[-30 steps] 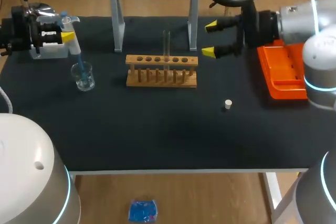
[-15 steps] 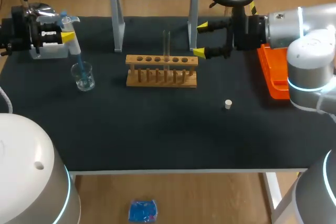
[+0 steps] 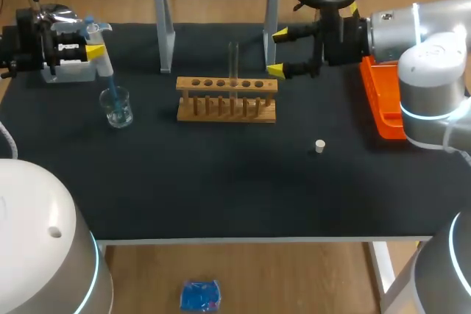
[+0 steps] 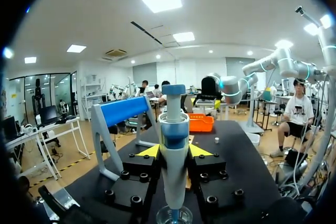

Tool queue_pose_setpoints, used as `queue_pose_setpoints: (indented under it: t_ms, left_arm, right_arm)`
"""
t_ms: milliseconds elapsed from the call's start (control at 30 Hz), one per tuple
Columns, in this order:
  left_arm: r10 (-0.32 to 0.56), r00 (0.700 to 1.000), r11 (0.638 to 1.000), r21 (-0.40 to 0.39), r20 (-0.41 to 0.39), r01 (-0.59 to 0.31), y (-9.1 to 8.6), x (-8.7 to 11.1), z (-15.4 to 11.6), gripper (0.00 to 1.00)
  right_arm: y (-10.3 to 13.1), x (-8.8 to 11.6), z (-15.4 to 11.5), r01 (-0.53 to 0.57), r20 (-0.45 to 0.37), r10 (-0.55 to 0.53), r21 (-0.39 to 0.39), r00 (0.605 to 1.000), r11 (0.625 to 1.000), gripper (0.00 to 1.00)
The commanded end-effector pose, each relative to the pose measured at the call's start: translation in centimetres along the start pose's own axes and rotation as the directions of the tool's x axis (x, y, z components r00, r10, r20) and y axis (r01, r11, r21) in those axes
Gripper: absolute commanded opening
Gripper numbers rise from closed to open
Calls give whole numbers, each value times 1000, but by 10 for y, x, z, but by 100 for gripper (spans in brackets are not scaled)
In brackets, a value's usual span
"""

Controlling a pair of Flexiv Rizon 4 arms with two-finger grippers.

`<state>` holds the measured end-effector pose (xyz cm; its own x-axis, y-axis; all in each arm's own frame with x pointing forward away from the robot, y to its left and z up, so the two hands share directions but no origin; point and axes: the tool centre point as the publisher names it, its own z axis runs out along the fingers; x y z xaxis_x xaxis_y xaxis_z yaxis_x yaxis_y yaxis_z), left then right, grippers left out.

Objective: Invert the test tube, pick up the pipette, mount the tip to pipette, aspirate from beaker and dispense into the tube, eject the tip, return the pipette, and cap with the stopper.

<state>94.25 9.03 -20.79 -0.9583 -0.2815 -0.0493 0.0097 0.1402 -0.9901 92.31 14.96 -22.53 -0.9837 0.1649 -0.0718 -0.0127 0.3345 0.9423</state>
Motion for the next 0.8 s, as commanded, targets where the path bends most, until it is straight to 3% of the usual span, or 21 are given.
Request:
queue_pose_setpoints:
  t_ms: [33,367,800]
  left_arm:
    - [0,1000,1000,-1,-2,0,0,0,-1,0]
    - [25,999,998,-64,20,-24,-36,3,-12,0]
    - [55,998,992,-115,10,-53,-83,12,-6,0]
  right_arm:
    - [0,0,0,1,2,-1,-1,1000,1000,100]
    - [0,0,0,1,2,-1,-1,1000,1000,100]
    - [0,0,0,1,2,-1,-1,1000,1000,100]
